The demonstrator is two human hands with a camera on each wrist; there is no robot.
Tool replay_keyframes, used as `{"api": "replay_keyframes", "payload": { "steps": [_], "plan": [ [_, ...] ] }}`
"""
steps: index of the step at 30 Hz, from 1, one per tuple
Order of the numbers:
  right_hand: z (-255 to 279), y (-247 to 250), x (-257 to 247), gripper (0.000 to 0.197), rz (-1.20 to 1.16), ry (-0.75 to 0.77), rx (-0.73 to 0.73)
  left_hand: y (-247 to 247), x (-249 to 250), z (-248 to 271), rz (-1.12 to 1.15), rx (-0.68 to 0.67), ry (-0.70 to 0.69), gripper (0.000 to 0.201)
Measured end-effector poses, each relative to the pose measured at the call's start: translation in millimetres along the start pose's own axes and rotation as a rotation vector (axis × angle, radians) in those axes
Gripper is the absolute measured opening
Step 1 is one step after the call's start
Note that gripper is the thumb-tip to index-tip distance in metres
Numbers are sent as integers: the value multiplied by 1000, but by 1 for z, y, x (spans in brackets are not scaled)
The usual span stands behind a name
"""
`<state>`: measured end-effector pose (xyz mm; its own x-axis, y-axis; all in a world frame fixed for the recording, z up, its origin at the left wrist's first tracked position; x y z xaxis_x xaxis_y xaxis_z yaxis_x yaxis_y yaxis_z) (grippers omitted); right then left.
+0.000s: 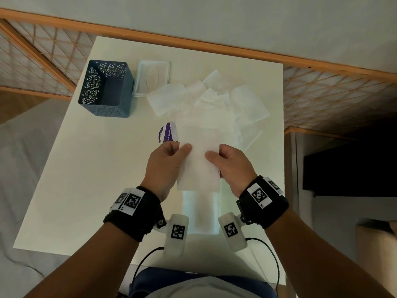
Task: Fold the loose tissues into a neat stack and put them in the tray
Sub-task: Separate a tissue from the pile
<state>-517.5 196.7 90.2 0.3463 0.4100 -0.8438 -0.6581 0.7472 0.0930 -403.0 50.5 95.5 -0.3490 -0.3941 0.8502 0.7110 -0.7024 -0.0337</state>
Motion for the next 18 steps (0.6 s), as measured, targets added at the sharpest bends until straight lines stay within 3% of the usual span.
{"api": "replay_keyframes", "payload": {
  "steps": [2, 5, 9, 12, 18],
  "plan": [
    [5, 1, 10, 34, 53, -5, 11, 5, -11, 2, -71, -14, 34, 18],
    [13, 4, 29, 16, 151, -24, 27, 14, -32, 9, -181, -13, 89, 21],
    [25, 4, 60, 10, 358, -26, 66, 21, -57, 19, -420, -13, 80, 23],
    [33, 2, 77, 17, 492, -5, 69, 27, -76, 24, -543, -16, 79, 21],
    [34, 2, 90, 26, 639, -109, 43, 27, -95, 25, -812, -12, 70, 25]
  ]
}}
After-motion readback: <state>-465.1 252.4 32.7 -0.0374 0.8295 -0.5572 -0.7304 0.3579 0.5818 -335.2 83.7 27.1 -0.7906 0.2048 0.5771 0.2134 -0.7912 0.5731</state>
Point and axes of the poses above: each hand's wrist, its own z-axis away from the middle knuckle, its own y-axis out of the back of the hand, x = y × z, the point moved 4 cm from there along -z, towards the middle knuckle
